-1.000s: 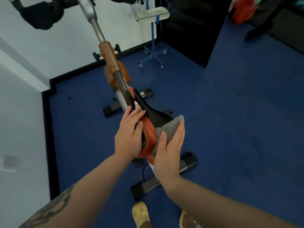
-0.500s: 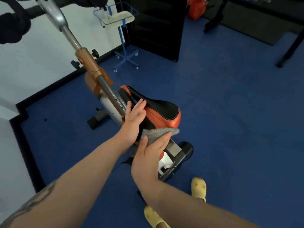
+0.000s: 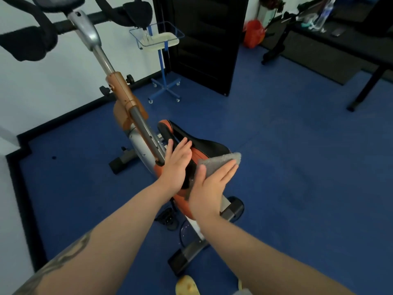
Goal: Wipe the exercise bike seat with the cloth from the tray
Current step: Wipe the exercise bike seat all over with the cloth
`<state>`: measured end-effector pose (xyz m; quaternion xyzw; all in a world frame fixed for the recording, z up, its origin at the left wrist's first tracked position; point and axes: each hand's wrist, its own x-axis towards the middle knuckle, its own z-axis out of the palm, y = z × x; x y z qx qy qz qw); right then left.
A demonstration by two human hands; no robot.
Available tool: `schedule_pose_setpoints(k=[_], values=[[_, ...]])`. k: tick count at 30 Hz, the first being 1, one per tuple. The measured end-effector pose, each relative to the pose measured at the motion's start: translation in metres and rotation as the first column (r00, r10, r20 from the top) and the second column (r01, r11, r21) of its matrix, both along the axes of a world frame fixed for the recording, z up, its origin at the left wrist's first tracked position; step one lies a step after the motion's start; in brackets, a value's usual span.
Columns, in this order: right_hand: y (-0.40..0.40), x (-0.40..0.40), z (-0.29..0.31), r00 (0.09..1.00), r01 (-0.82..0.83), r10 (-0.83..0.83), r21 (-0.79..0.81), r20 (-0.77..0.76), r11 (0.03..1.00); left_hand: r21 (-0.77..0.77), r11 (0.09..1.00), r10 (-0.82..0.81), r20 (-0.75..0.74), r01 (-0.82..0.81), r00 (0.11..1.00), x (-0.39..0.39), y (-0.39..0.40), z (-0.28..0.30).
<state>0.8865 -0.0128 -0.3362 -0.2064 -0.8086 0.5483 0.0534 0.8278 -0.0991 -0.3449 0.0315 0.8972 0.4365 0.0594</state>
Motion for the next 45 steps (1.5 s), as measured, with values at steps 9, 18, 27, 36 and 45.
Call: schedule_pose_setpoints(k=[9, 18, 27, 36, 45], values=[[0.054, -0.021, 0.0, 0.919, -0.358, 0.391, 0.532, 0.055, 0.767, -0.05, 0.925, 0.368, -0.135, -0.377, 0.92, 0.016, 0.028, 0.005], [0.09, -0.056, 0.001, 0.688, -0.643, 0.686, 0.636, 0.236, 0.426, -0.074, 0.831, 0.533, -0.177, -0.551, 0.827, 0.016, 0.038, 0.004], [0.105, -0.082, 0.014, 0.448, -0.737, 0.872, 0.633, 0.196, 0.236, -0.116, 0.746, 0.642, -0.139, -0.656, 0.754, 0.027, 0.056, 0.01], [0.116, -0.093, 0.05, 0.4, -0.766, 0.883, 0.619, 0.247, 0.174, -0.225, 0.792, 0.568, -0.069, -0.568, 0.82, 0.038, 0.061, 0.018], [0.139, -0.115, 0.075, 0.366, -0.781, 0.886, 0.612, 0.285, 0.125, -0.245, 0.826, 0.489, -0.138, -0.508, 0.861, 0.032, 0.065, 0.043]])
